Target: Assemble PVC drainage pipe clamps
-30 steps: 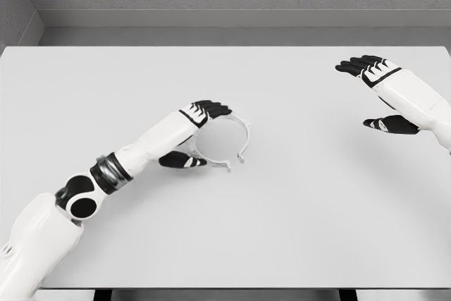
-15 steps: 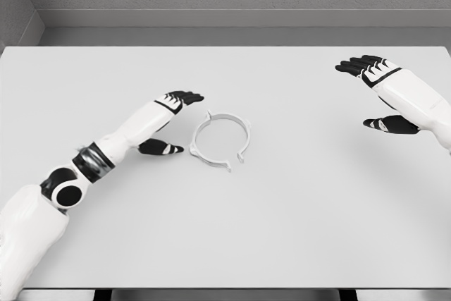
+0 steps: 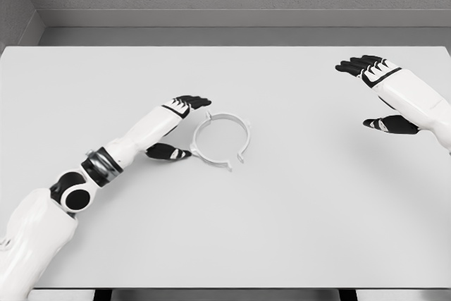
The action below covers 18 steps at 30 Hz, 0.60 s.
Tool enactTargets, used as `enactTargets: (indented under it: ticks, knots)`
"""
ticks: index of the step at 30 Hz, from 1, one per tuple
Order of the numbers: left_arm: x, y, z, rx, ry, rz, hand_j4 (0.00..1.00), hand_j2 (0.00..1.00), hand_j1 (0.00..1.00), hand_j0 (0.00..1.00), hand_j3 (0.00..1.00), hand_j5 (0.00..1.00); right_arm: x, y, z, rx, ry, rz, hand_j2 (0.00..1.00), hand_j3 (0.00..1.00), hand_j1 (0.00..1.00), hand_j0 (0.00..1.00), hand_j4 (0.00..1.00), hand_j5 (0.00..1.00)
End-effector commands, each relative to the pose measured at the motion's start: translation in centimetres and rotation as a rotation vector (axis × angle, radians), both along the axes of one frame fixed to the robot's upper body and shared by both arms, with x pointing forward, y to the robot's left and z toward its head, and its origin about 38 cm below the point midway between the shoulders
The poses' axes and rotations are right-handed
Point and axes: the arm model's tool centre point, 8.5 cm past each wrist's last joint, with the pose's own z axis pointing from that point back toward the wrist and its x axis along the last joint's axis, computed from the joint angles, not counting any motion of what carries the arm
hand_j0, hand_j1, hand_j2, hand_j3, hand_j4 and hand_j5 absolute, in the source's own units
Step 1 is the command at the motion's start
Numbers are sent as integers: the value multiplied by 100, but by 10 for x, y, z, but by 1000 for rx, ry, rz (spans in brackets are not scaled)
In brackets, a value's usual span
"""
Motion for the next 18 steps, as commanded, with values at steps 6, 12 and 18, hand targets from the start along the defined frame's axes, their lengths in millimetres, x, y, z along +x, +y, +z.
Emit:
enactTargets:
  ticks: [6, 12, 18]
  knots:
    - [1, -9, 0, -30, 2, -1, 100, 100, 100, 100, 100, 100, 0, 0, 1, 7, 0, 0, 100, 100, 100, 100, 100, 100]
    - [1, -18, 0, -49, 2, -8, 100, 100, 100, 100, 100, 100, 0, 0, 1, 7, 0, 0, 100, 100, 100, 100, 100, 100]
    - [0, -21, 2, -58, 0, -12, 100, 100, 100, 100, 100, 100, 0, 0, 1, 7, 0, 0, 100, 100, 100, 100, 100, 100]
